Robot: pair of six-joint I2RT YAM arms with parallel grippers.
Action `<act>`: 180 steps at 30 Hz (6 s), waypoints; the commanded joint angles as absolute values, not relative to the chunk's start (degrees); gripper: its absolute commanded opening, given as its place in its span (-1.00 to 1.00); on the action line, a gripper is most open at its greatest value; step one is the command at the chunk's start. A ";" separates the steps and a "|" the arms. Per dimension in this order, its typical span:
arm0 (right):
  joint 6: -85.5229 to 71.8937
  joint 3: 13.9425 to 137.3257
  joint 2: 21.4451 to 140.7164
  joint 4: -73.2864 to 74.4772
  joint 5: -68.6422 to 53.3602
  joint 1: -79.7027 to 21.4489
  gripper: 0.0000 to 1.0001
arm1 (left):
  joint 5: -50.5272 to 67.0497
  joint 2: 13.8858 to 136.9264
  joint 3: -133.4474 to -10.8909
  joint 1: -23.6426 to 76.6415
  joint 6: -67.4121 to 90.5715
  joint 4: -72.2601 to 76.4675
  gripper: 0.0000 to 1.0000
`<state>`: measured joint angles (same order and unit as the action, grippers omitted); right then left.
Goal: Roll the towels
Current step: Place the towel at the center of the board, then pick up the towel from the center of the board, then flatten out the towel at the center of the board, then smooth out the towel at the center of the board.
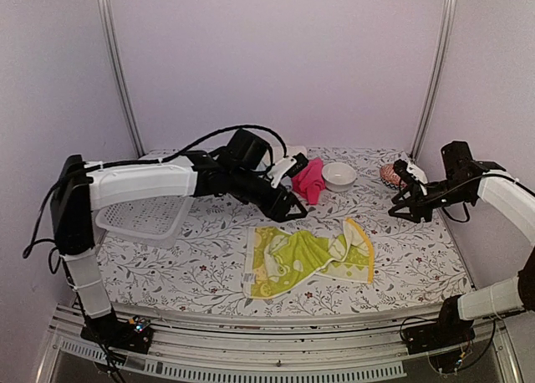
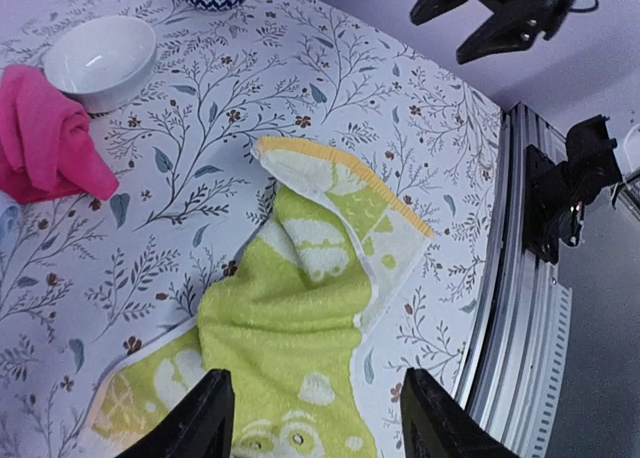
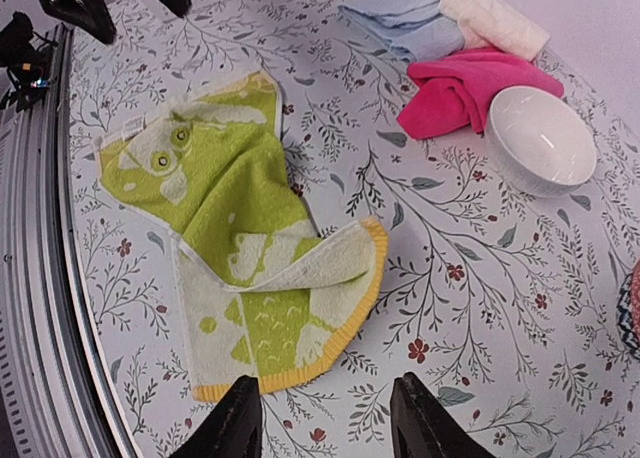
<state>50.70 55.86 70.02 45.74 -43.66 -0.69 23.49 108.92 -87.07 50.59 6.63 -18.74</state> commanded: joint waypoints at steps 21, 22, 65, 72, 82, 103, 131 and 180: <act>57.95 83.54 108.07 52.02 -23.71 -18.45 -0.24 | 0.01 91.48 -60.09 63.25 -0.79 -40.16 0.08; 58.19 84.17 108.89 52.39 -23.66 -18.57 -0.24 | 0.00 91.48 -59.99 63.46 -0.93 -40.17 0.09; 58.75 87.67 109.89 59.83 -34.30 -16.70 -0.96 | 5.37 92.97 -58.45 65.01 -5.88 -34.91 -0.03; 57.62 86.74 108.88 59.47 -35.08 -16.70 -0.96 | 2.29 97.50 -57.98 67.06 -7.93 -34.98 0.01; 57.14 85.83 108.85 59.15 -35.22 -16.61 -0.96 | -4.11 99.71 -58.31 68.48 -8.82 -32.02 -0.07; 49.96 81.06 101.02 55.06 -45.00 -6.37 -0.96 | -13.68 91.00 -55.57 60.16 -6.07 -26.86 -1.00; 32.47 81.45 63.27 52.33 -35.54 -1.26 -0.96 | -14.00 65.71 -74.66 49.05 1.23 -34.97 -1.00; 54.72 49.38 76.53 57.30 -32.51 -1.77 -0.42 | 4.73 98.78 -63.05 48.53 17.98 -34.11 -0.81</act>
<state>47.18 51.68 78.37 52.25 -30.59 0.01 1.69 98.61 -66.43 46.15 15.14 -36.88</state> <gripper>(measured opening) 0.329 0.104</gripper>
